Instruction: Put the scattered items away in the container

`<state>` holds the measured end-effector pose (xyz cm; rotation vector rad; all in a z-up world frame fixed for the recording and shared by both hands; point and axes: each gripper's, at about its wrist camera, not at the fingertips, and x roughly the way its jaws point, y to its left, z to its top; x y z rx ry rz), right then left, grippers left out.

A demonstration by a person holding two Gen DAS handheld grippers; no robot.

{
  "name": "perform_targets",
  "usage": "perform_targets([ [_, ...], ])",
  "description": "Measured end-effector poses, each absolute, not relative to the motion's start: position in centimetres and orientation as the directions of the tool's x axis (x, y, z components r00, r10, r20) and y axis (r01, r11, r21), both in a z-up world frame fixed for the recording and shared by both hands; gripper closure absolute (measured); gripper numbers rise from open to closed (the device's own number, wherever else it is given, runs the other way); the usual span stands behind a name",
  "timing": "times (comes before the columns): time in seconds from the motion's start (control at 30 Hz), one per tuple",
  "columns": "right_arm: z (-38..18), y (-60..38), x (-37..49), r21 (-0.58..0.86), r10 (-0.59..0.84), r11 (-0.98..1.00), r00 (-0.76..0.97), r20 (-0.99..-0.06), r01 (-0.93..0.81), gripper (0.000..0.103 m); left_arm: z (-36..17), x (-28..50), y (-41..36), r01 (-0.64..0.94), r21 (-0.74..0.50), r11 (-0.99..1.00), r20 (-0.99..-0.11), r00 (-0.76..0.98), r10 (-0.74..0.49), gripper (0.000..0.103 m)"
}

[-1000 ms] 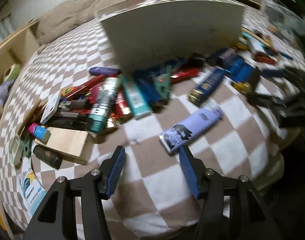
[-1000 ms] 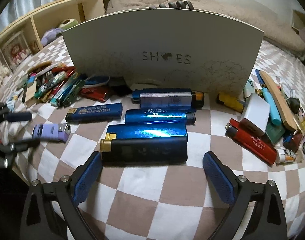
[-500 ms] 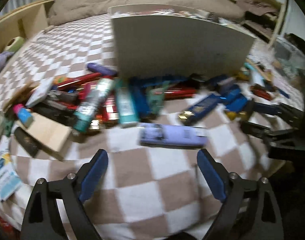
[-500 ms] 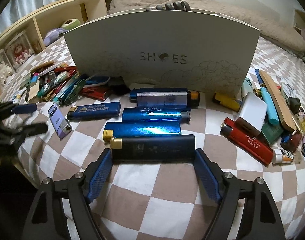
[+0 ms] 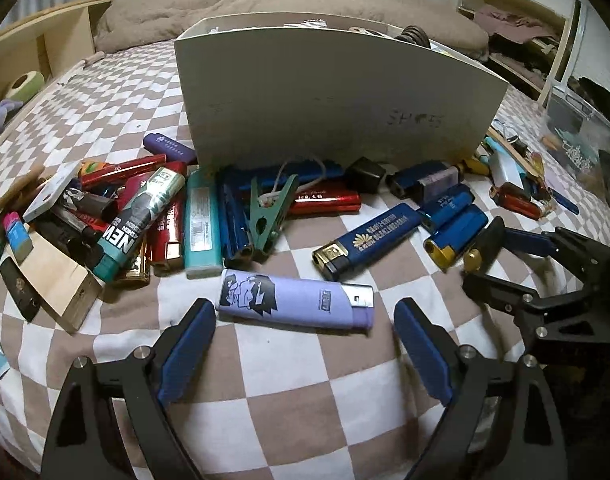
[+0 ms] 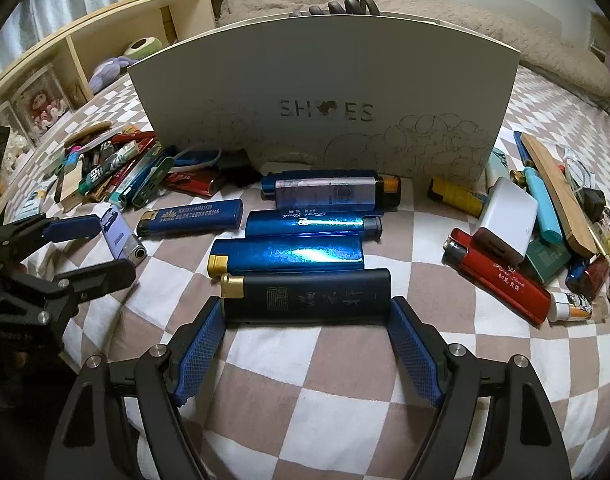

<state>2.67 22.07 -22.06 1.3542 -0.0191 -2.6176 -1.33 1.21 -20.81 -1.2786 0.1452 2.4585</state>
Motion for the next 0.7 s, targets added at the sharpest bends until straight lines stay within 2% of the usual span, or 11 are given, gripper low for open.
perform_targets([
  [0.07, -22.05, 22.16, 2.72, 0.102, -0.179, -0.981, -0.563, -0.807, 0.165, 0.021, -20.83, -1.22, 1.17, -0.360, -0.064, -0.931, -0.798, -0.541, 0.264, 0.023],
  [0.4, -22.03, 22.07, 2.89, 0.097, -0.178, -0.981, -0.562, -0.808, 0.170, 0.021, -20.86, -0.99, 1.35, -0.377, -0.052, -0.925, -0.786, -0.555, 0.271, 0.023],
  [0.47, -22.02, 22.07, 2.89, 0.098, -0.178, -0.981, -0.562, -0.808, 0.170, 0.021, -20.87, -1.05, 1.34, -0.382, -0.047, -0.923, -0.787, -0.555, 0.269, 0.020],
  [0.7, -21.98, 22.04, 2.98, 0.101, -0.180, -0.980, -0.562, -0.808, 0.169, 0.021, -21.20, -1.52, 1.92, -0.460, 0.013, -0.888, -0.795, -0.543, 0.269, 0.019],
])
